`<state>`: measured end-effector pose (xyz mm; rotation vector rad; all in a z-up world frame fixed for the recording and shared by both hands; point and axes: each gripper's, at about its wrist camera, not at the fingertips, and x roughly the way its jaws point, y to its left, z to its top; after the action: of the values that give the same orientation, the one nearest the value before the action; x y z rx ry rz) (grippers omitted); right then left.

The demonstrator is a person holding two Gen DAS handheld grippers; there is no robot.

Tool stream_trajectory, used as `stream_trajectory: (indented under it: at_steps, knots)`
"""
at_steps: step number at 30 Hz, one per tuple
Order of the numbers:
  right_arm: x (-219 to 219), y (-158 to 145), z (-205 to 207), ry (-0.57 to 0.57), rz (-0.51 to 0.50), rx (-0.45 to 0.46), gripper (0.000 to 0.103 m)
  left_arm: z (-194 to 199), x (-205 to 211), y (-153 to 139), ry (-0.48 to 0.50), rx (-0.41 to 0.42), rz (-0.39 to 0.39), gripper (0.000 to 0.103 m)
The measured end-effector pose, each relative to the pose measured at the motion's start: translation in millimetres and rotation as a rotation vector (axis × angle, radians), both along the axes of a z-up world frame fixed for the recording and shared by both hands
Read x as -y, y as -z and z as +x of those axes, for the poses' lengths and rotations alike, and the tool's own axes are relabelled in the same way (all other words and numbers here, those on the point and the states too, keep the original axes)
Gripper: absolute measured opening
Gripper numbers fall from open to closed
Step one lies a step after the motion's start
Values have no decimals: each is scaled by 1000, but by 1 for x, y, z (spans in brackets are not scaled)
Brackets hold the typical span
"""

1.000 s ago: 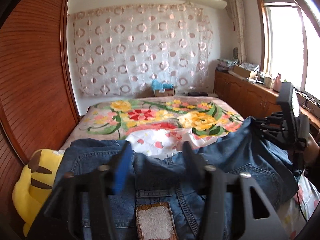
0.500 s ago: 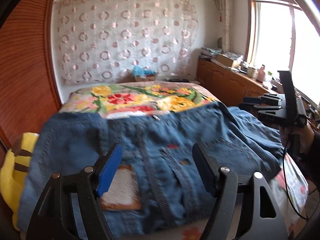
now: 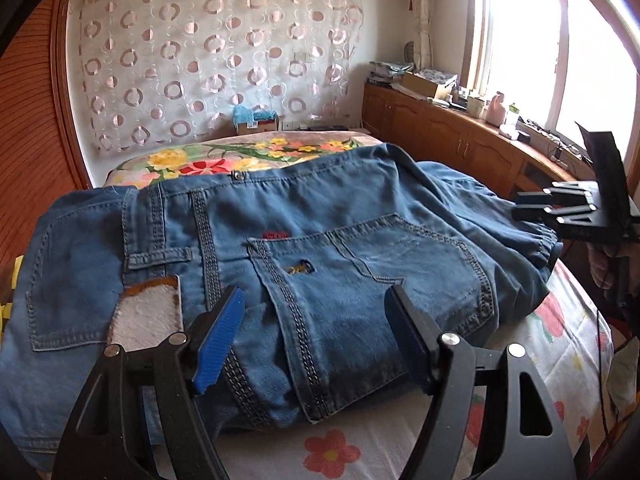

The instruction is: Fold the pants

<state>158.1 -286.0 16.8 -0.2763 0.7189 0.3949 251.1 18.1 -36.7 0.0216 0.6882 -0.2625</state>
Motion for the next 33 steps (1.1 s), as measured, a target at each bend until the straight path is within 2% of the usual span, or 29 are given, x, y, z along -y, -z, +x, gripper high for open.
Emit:
stream_trajectory:
  at_steps: [7,9,21,22,24,28,33]
  knots:
    - [4,9,-20,15,-17,-41,37,1,2,11,10,-31,14,74]
    - [4,12,-25,27,-32,-46,46,3,4,16,12,-44,20,74]
    - [5,24,-26,55,-75,-68,46,8,8,29,7,-74,29,76]
    - [4,25,-24,54,-82,-70,43,8,8,30,7,-73,30,76]
    - [4,26,-21,50,-99,-71,27,8,10,30,6,-69,31,77]
    - [9,19,-15,22,-87,-69,11,7,10,30,6,-70,31,77]
    - [17,-7,-3,53,-123,20,7,6,9,29,4,-74,38,77]
